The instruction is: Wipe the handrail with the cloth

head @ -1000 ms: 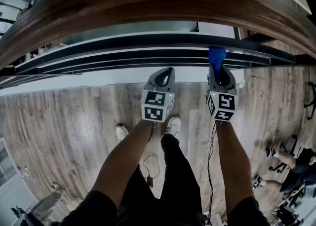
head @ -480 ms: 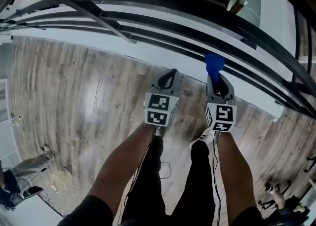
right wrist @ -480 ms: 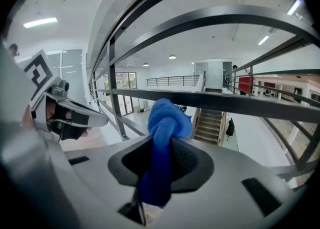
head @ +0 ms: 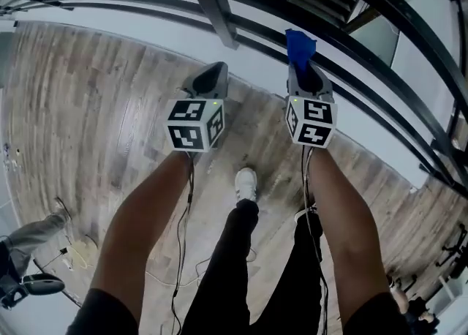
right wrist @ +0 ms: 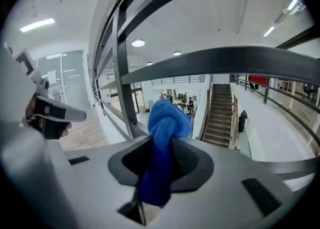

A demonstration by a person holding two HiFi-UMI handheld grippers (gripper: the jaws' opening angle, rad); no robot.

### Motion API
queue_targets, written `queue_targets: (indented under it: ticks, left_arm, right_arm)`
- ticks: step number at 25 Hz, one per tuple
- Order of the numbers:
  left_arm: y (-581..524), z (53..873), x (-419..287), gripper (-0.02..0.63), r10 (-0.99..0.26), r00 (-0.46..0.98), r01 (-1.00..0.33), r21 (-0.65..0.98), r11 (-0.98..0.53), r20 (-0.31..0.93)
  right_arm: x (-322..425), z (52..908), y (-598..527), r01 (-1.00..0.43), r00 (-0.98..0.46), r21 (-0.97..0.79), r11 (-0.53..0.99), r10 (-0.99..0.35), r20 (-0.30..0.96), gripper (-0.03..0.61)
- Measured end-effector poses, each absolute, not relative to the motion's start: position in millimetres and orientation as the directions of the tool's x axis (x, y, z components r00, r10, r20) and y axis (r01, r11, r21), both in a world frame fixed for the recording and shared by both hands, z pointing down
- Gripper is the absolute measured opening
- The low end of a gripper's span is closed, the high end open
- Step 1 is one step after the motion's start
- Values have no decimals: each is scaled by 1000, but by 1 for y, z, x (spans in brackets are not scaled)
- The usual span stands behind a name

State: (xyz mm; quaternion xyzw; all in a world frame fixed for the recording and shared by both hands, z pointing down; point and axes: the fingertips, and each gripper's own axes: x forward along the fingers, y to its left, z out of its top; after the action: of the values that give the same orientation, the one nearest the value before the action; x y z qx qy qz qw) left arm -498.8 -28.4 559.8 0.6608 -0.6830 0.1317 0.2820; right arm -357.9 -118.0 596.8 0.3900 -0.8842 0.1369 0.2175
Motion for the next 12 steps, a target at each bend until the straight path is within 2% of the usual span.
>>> queue_targets:
  ticks: [5,12]
  left_arm:
    - [-28,567,-574,5,-821,-25,-979,153,136,570]
    - [-21,584,-612,5,-812,-10,-992,97,82,583]
  right_arm:
    - [-435,606,-139,-738,-590,-36,673,-620,517,104]
    - [-506,619,-146,-750,-558,0,661,-633,536,104]
